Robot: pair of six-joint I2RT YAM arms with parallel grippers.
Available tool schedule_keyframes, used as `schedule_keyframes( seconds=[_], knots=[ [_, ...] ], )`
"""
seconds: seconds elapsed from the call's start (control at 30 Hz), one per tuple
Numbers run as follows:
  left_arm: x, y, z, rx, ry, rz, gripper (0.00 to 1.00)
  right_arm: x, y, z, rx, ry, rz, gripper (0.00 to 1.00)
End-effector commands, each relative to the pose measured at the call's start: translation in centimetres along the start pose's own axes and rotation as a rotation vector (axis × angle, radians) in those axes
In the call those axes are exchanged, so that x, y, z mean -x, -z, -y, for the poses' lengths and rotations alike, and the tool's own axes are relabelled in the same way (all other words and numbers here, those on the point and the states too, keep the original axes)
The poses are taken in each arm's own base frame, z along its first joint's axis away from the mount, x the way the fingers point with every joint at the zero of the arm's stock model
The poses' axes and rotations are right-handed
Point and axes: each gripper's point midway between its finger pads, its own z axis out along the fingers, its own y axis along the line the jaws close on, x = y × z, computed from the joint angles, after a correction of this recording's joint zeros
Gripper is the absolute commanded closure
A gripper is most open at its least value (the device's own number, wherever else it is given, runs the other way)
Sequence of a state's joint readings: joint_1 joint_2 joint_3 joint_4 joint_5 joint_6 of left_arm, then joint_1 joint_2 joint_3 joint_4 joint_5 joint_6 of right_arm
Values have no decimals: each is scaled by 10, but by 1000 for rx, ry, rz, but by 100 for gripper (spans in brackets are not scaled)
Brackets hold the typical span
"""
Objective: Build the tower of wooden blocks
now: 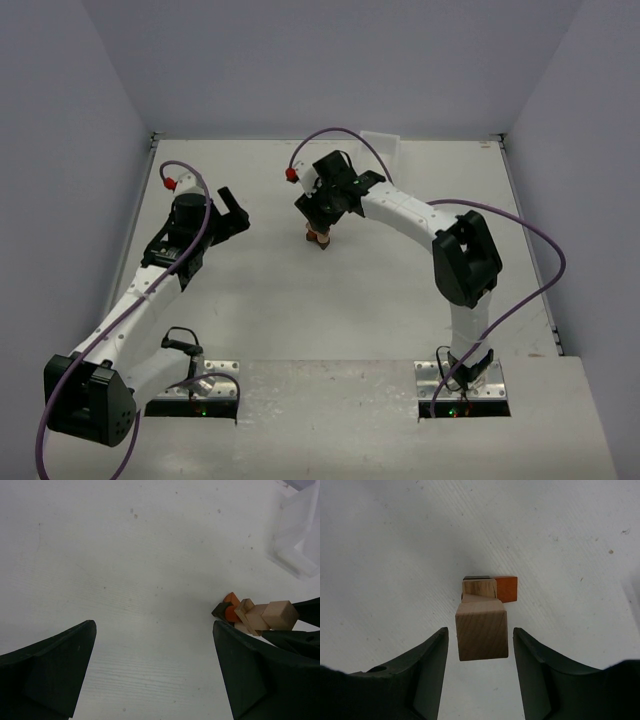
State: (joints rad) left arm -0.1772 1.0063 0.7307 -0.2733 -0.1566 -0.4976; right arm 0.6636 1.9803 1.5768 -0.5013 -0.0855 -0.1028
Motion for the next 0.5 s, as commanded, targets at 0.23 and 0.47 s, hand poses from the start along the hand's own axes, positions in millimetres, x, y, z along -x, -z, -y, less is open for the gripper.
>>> schedule_keyframes(
  seconds=[0.23, 0.47],
  knots=[
    [13, 5, 8, -37, 4, 55, 0, 24, 22, 0, -24, 11, 90, 46],
    [12, 6, 8, -41, 5, 55, 0, 27, 20, -1, -29, 13, 101, 46]
  ],
)
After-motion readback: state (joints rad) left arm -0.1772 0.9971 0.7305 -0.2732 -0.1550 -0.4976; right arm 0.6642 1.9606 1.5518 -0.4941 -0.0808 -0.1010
